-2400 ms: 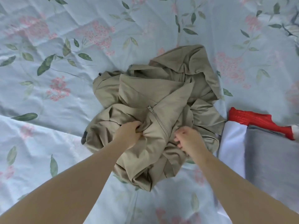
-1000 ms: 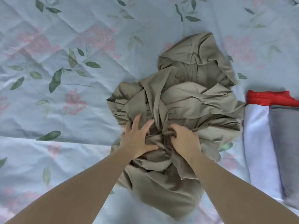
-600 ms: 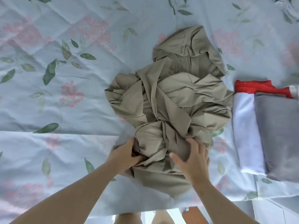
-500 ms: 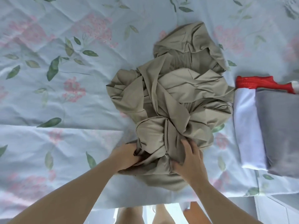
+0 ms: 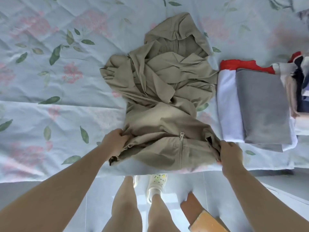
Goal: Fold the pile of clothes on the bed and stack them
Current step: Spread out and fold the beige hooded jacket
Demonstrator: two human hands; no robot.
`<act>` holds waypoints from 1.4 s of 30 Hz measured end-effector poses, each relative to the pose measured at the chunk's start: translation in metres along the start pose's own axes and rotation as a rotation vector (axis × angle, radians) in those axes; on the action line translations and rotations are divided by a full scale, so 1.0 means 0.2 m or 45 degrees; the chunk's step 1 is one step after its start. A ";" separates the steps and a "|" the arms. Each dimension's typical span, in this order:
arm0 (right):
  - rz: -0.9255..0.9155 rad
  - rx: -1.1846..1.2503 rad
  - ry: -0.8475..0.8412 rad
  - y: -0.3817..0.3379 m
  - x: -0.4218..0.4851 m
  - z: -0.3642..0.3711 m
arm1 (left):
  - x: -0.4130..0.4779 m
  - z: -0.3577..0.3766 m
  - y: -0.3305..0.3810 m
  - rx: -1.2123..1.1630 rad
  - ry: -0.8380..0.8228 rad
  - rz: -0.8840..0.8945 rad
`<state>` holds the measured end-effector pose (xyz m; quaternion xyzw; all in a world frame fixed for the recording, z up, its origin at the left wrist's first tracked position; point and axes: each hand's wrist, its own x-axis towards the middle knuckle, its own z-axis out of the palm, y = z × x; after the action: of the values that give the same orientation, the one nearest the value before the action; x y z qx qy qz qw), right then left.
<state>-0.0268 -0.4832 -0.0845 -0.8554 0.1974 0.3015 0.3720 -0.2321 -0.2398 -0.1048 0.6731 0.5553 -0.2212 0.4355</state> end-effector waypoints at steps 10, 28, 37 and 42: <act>0.036 -0.911 -1.178 0.33 -0.19 0.06 | -0.03 -0.01 -0.14 0.156 0.286 -0.142; -0.066 -0.168 -0.876 0.22 -0.39 0.59 | 0.06 -0.09 -0.10 -0.851 -0.152 0.013; 0.040 -0.130 -0.490 0.22 -0.35 0.82 | 0.26 -0.35 -0.51 -0.732 0.369 -0.317; 0.290 0.224 -0.518 0.21 -0.37 0.87 | 0.23 -0.16 -0.59 -0.563 0.152 -0.342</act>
<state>-0.1687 -0.3705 -0.1521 -0.7137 0.2392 0.4891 0.4407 -0.3354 -0.1871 -0.1649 0.4936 0.6993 -0.1103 0.5052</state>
